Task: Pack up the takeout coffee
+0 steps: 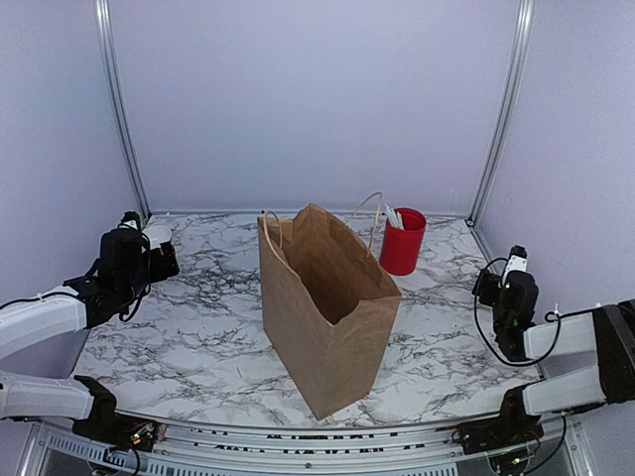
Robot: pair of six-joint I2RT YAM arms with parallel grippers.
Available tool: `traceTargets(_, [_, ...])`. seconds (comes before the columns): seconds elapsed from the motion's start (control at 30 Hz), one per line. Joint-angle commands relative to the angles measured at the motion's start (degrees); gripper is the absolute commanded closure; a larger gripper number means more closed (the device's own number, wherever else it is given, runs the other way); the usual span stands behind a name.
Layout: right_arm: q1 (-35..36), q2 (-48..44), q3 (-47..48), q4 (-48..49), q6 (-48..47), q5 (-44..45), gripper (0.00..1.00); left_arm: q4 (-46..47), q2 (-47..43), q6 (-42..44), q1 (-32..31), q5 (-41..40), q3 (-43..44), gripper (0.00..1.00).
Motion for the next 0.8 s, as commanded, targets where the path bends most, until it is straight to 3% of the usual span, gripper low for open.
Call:
traceTargets(0.0, [-0.9,7.9,-3.6,25.2,-4.4,4.0,0.03,7.6,1.3,1.5,2.0,-4.3,-0.9,0.01])
traceTargets(0.13, [-1.2,11.3,-3.6,30.7,-5.7,1.8,0.02,10.7,2.6,3.2,2.6,-7.6,-3.3,0.01])
traceTargets(0.27, [-1.5,19.6,-5.9,46.2,-7.5,-1.3,0.0,14.2,4.1,5.1,3.4,-11.2,-5.7,0.01])
traceTargets(0.33, [-1.5,17.5,-4.8,39.7,-6.9,-4.1,0.01,17.0,4.8,6.9,4.4,-12.7,-6.9,0.01])
traceTargets(0.5, [-1.3,26.5,-5.7,53.0,-11.5,-10.1,0.04,24.7,6.9,9.0,10.5,-13.3,-9.9,0.01])
traceTargets(0.57, [-1.3,22.9,-4.1,43.0,-9.7,-10.3,0.03,29.7,7.8,9.7,12.9,-12.4,-11.1,0.01])
traceTargets(0.63, [-1.3,25.2,-2.9,45.3,-11.0,-9.9,0.02,35.7,9.7,12.7,14.2,-11.9,-13.0,0.01])
traceTargets(0.77, [-0.8,24.4,-1.1,40.5,-10.8,-8.4,0.0,48.8,15.5,17.3,15.1,-10.1,-17.1,0.01])
